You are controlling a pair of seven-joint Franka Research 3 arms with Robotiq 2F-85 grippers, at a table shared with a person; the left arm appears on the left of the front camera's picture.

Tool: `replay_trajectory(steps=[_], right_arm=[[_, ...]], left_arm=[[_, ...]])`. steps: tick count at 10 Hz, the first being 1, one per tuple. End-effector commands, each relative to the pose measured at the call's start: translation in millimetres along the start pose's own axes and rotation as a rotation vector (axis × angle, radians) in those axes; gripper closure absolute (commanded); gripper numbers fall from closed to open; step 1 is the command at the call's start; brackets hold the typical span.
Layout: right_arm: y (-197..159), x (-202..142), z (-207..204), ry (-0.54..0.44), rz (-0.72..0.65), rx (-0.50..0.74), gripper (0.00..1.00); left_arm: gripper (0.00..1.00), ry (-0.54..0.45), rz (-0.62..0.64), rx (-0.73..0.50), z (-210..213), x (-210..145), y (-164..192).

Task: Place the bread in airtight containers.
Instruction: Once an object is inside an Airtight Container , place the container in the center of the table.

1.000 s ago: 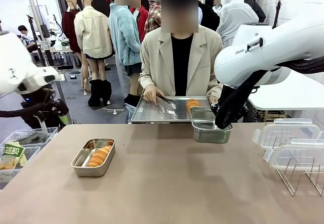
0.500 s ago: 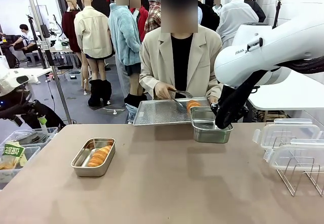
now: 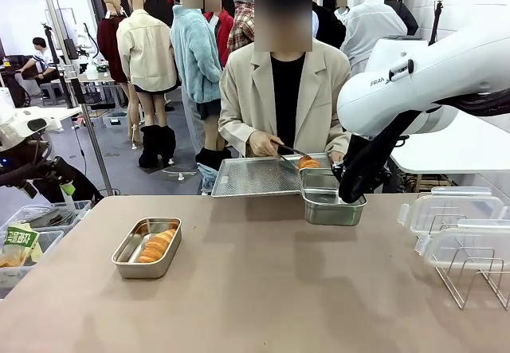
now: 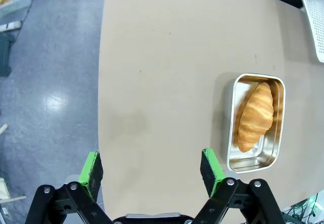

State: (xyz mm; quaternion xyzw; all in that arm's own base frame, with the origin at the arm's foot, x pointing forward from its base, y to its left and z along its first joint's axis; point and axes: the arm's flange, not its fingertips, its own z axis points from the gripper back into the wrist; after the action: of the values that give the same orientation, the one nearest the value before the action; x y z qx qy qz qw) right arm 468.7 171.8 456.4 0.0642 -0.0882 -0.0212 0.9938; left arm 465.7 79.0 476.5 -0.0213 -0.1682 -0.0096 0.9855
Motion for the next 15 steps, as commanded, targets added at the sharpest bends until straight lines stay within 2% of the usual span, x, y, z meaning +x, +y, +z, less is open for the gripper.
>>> replay_trajectory(steps=[1,15], right_arm=[[-0.6,-2.8,-0.1,-0.022,-0.004,0.016,1.00],[-0.6,-2.8,-0.1,-0.022,-0.004,0.016,1.00]], left_arm=[[0.00,0.001,-0.004,0.006,2.3,0.6,1.5],[0.00,0.001,-0.004,0.006,2.3,0.6,1.5]])
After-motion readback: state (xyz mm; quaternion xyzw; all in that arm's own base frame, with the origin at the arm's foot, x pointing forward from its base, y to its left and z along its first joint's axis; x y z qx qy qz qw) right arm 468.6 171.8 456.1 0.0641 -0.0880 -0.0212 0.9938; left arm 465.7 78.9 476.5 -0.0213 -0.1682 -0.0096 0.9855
